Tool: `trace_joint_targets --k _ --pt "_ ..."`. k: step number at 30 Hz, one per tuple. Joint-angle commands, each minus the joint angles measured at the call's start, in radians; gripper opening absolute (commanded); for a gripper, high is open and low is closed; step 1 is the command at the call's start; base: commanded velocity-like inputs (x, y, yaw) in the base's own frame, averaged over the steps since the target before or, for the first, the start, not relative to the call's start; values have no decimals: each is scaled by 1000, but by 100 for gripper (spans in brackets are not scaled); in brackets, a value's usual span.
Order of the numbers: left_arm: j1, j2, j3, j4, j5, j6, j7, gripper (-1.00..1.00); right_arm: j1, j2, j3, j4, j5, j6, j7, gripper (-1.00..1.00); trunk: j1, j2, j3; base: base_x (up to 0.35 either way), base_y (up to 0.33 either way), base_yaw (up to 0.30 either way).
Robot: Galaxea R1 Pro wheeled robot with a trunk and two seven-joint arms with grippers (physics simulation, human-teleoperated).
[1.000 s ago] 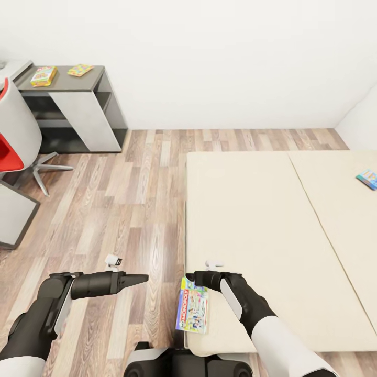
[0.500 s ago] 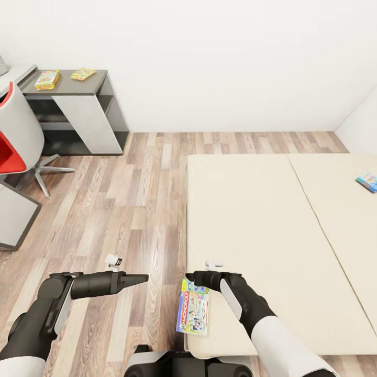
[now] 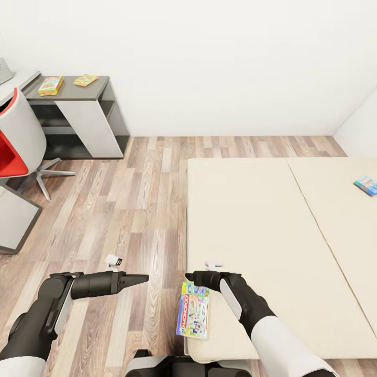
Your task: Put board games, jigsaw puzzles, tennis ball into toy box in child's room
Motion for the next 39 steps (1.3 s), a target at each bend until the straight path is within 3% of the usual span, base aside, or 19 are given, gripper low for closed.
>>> trace_joint_targets --k 1,39 --pt "0 0 0 0 -1 11 -4 100 0 0 1 -1 -2 5 0 100 1 -1 0 0 0 0" --pt "0 0 0 0 -1 11 -3 100 0 1 1 -1 -2 4 0 100 1 -1 63 0 0 1"
